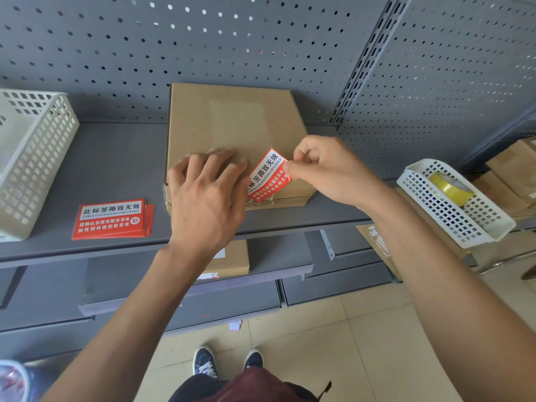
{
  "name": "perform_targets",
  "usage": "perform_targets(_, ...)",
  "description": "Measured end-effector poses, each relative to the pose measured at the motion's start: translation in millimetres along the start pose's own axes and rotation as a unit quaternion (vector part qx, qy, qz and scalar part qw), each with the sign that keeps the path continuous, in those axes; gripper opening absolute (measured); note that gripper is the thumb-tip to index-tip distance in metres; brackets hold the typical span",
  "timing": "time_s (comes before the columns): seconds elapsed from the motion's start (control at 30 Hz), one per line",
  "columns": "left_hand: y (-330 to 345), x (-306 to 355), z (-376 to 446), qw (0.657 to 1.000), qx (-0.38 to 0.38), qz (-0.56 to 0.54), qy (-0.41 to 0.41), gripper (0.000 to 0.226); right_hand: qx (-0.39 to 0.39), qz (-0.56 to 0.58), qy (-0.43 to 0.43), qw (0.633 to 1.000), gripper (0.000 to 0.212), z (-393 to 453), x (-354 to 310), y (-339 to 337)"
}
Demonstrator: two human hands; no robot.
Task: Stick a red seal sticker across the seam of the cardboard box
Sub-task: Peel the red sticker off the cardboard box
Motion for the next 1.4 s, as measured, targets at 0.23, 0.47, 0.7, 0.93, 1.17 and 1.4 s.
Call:
perform_targets(0.23,0,0,0,1.0,-0.003,-0.002,-0.002,0.023,0.029,-0.006,0.013,0.999,0.022,9,5,5)
perform_targets(0.47,-1,-1,0,1.0,-0.02,0.007,0.016,0.026,0.012,0.05,-0.023,0.998,0.006,9,11,4)
perform_targets(0.7,-6,-3,-3,0.996,-0.046,-0.002,0.07,0.031,0.025,0.1,-0.043,0.994,0.01,-5,17,5)
perform_targets(0.93,-7,-13,-3,0.992,-0.085,-0.021,0.086,0.045,0.036,0.111,-0.062,0.991,0.009,-9,18,8)
perform_targets(1.17,-7,-13,-4,0.993,-0.078,-0.03,0.087,0.042,0.066,0.173,-0.082,0.979,0.009,-25,23,2)
perform_targets(1.4,-6,-15,-4,0.992,-0.084,-0.047,0.085,0.044,0.102,0.23,-0.07,0.965,0.002,-39,42,3)
Point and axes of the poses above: each hand's wrist, its own z-axis towards the middle knuckle, its own y-axis out of the palm, x = y × z, the point moved 7 cm from there along z, towards the middle knuckle, and after that the axes turned 9 degrees about -x, right-handed, at the moved point
